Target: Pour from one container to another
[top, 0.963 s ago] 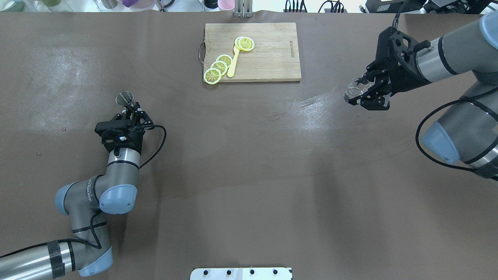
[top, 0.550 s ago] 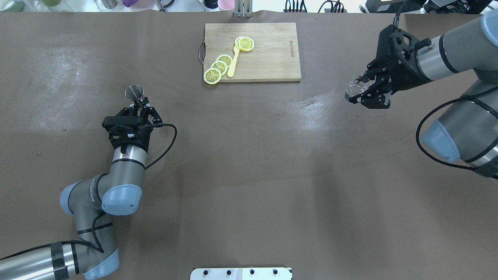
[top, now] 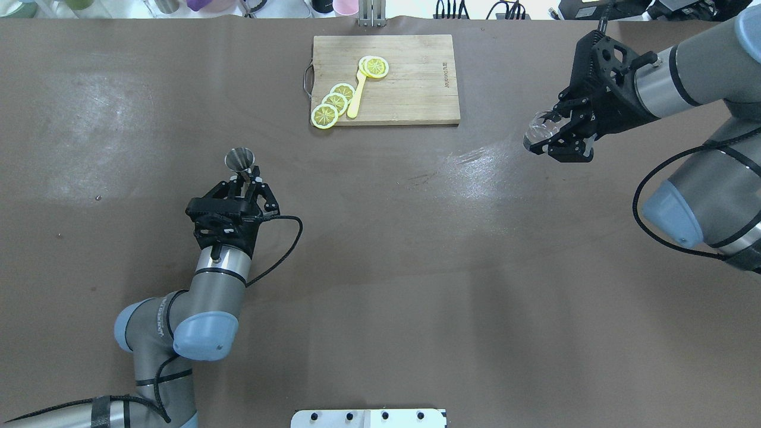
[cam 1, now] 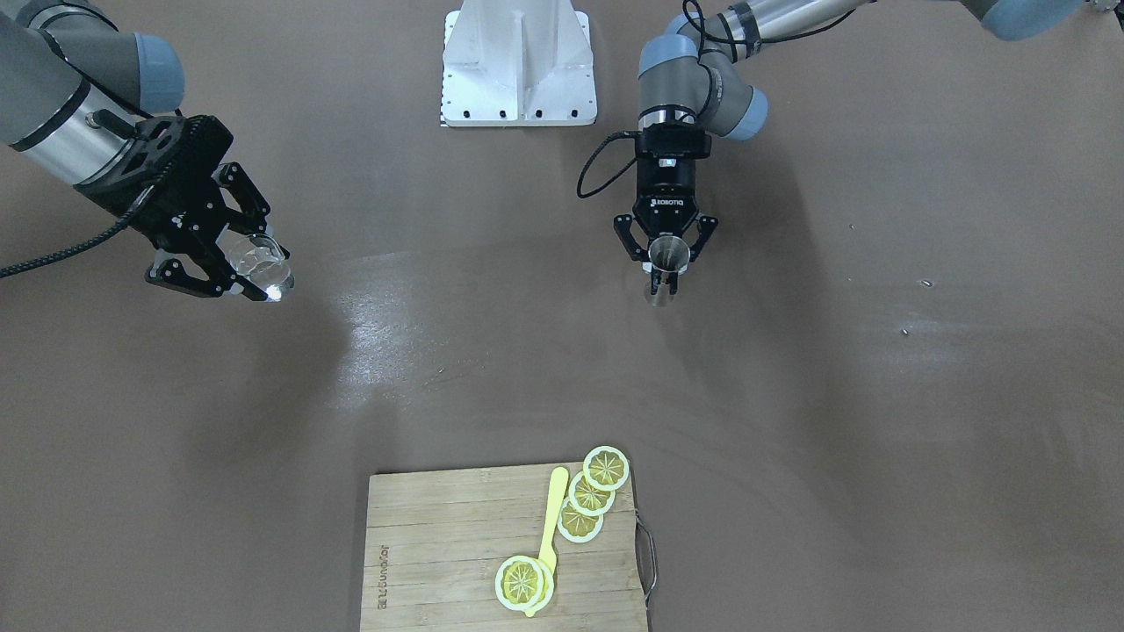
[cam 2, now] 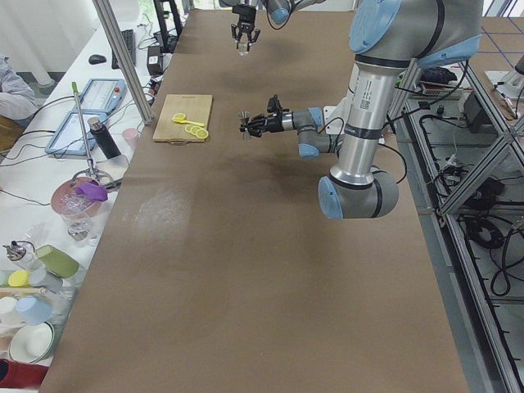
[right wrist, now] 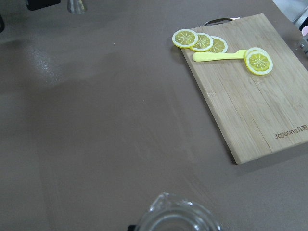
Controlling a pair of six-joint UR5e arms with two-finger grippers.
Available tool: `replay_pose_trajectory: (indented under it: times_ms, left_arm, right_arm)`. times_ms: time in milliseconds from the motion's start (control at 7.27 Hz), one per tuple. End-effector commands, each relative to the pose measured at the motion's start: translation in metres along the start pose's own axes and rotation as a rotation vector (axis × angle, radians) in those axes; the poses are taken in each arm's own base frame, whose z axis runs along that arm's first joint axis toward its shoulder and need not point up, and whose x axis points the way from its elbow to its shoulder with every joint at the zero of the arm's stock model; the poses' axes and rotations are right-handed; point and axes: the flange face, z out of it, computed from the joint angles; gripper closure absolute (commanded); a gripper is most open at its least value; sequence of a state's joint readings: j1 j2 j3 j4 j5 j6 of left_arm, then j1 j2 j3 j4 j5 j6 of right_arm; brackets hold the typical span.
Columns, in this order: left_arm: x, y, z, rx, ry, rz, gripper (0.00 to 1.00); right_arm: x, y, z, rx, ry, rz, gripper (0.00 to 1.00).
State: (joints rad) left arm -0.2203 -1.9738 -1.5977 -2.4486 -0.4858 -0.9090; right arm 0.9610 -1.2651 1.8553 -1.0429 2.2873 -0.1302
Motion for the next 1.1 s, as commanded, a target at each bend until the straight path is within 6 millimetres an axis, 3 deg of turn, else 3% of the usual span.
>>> replay_pose_trajectory:
  times_ms: [0, 275, 550, 688, 963]
  left_arm:
    - [0.000, -0.011, -0.010, 0.019, 0.040, -0.016, 1.00]
    - [-0.008, -0.033, -0.023, 0.057, 0.084, -0.112, 1.00]
    - [0.000, -0.027, -0.021, 0.043, 0.082, -0.060, 1.00]
    - [-0.006, -0.024, -0.022, 0.043, 0.087, -0.050, 1.00]
    - [-0.011, -0.017, -0.037, 0.036, 0.120, -0.073, 1.00]
  right_arm:
    - [-0.008, -0.009, -0.006, -0.013, -0.006, 0.009, 1.00]
    - [-0.010, -0.012, -0.013, -0.025, -0.004, 0.006, 1.00]
    - [-0.011, -0.014, -0.015, -0.026, 0.007, -0.001, 1.00]
    - [-0.013, -0.015, -0.013, -0.045, 0.019, -0.032, 1.00]
    - [-0.017, -0.020, -0.017, -0.108, 0.045, -0.110, 1.00]
